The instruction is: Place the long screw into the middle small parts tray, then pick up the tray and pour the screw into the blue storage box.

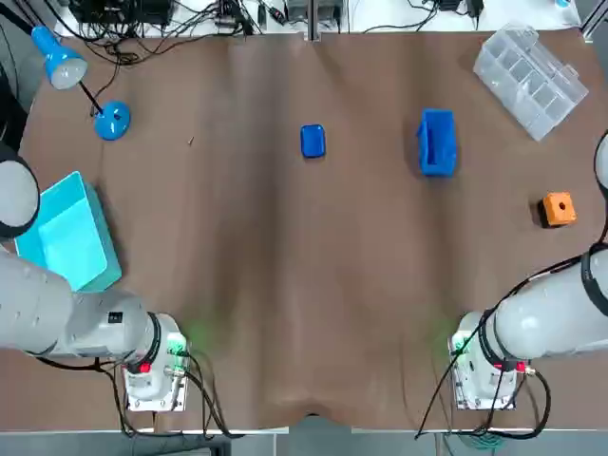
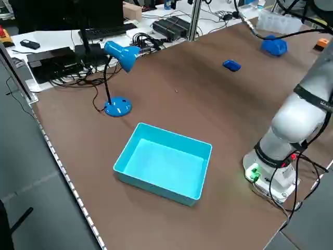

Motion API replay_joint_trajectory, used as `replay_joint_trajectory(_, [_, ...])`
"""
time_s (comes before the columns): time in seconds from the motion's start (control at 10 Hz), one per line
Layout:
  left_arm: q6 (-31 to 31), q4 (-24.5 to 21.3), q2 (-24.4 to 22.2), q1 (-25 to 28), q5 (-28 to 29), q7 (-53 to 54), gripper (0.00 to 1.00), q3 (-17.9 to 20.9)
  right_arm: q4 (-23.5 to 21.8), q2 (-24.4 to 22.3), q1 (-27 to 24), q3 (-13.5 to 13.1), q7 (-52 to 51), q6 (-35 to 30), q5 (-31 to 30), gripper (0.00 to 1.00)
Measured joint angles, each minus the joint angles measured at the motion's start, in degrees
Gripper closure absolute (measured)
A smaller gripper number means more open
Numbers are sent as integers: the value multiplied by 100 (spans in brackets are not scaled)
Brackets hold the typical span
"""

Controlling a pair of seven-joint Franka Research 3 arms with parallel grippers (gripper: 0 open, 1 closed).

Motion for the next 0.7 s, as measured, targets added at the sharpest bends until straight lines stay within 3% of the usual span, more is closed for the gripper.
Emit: replay_joint_trajectory(0.7, [-8, -3, 209, 12, 0, 73, 0, -44, 21, -15, 14, 14, 0, 0, 0, 0])
